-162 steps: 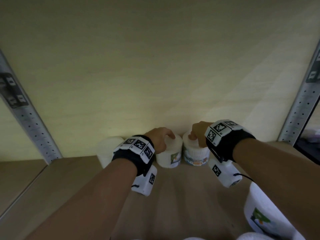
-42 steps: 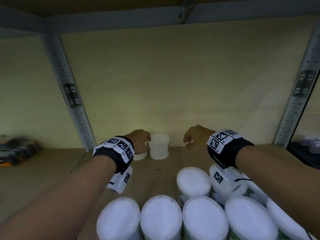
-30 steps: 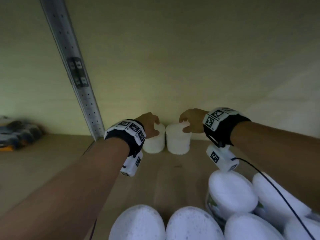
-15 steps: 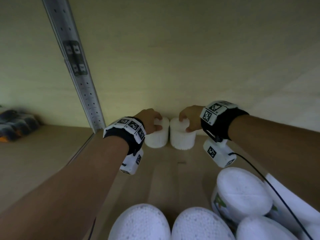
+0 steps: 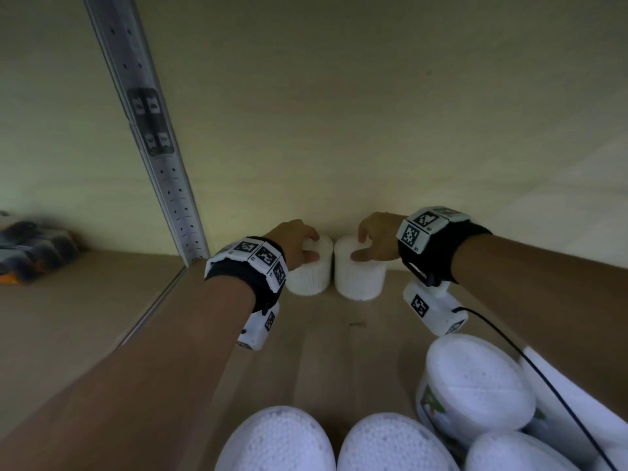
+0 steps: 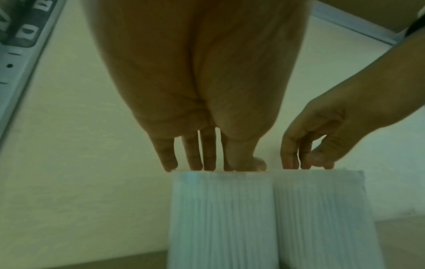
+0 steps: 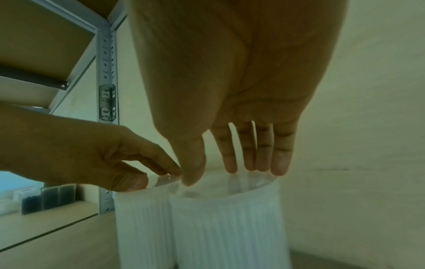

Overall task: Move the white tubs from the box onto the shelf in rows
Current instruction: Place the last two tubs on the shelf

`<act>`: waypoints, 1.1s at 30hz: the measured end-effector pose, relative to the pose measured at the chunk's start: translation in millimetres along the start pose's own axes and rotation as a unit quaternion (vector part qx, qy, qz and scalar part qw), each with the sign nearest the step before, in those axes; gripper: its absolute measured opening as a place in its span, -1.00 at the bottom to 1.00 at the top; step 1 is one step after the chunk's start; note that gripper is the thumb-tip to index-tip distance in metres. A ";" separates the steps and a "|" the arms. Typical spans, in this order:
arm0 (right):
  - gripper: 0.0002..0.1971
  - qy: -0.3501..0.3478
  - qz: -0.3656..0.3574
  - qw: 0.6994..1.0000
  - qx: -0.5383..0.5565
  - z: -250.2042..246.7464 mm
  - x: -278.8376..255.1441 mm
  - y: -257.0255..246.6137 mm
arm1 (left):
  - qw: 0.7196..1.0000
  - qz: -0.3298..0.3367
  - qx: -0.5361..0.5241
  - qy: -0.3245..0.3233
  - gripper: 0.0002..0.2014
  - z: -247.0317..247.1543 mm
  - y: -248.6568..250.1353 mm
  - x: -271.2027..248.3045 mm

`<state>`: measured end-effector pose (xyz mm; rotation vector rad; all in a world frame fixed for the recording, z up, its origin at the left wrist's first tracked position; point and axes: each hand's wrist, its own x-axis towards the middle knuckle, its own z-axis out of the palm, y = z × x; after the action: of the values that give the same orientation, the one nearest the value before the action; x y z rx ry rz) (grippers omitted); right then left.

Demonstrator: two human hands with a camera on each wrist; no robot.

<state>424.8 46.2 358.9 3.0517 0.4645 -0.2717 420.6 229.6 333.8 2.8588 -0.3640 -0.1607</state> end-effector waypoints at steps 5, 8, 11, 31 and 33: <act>-0.37 0.004 0.007 1.000 -0.007 5.4 3.3 -3.8 | 1.000 0.003 0.002 0.002 -0.50 0.2 1.3 -0.3; -0.38 -0.001 0.004 1.000 -0.001 4.1 1.7 -4.7 | 1.000 0.000 0.005 0.000 -0.50 0.0 0.7 -0.1; -0.43 -0.004 -0.015 1.000 0.001 1.1 -2.6 -3.3 | 1.000 0.000 0.005 -0.003 -0.50 0.0 0.1 0.4; -0.52 -0.038 0.040 0.998 -0.040 1.6 0.5 -18.3 | 1.000 0.000 -0.001 -0.009 -0.51 1.3 -0.5 0.4; -0.47 -0.045 0.045 0.997 -0.035 2.1 0.6 -19.5 | 1.000 0.001 0.001 -0.007 -0.51 1.4 -0.4 0.4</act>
<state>419.2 64.9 356.4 2.9666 0.3232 -0.3796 420.9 229.5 332.3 2.8605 -0.3688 -0.1800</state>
